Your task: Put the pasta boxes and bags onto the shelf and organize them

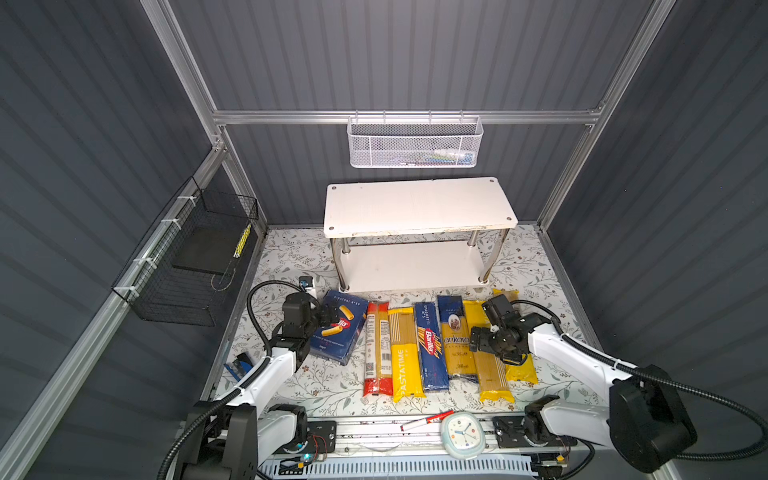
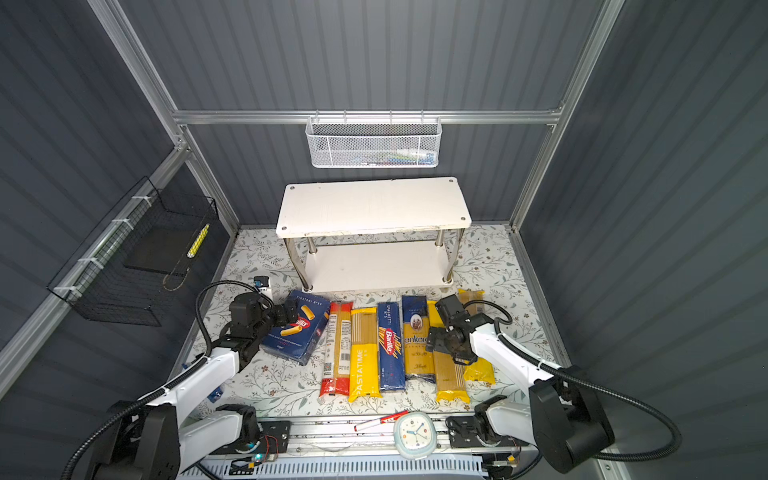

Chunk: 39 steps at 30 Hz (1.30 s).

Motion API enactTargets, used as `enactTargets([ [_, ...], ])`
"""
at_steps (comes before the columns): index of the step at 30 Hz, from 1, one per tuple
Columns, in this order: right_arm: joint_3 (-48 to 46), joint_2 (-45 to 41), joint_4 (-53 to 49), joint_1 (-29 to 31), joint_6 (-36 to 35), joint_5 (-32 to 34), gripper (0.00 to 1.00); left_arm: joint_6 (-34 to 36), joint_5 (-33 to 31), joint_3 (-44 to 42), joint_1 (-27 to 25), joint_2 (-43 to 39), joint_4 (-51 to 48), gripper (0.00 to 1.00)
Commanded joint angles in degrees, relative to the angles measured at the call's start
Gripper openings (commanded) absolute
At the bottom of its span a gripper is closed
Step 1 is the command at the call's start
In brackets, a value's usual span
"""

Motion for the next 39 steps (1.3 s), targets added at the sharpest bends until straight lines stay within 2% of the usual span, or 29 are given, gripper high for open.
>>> enactTargets([
  [1, 0.52, 0.67, -0.46, 0.46, 0.16, 1.62, 0.99, 1.05, -0.24, 1.7, -0.23, 0.11, -0.6, 1.0],
  [26, -1.11, 2.77, 1.64, 2.25, 1.34, 3.05, 0.92, 0.78, -0.91, 2.05, -0.26, 0.59, -0.87, 0.99],
  [39, -1.87, 1.94, 1.95, 2.46, 1.84, 2.49, 0.8, 0.77, -1.16, 2.31, -0.26, 1.06, -1.13, 1.0],
])
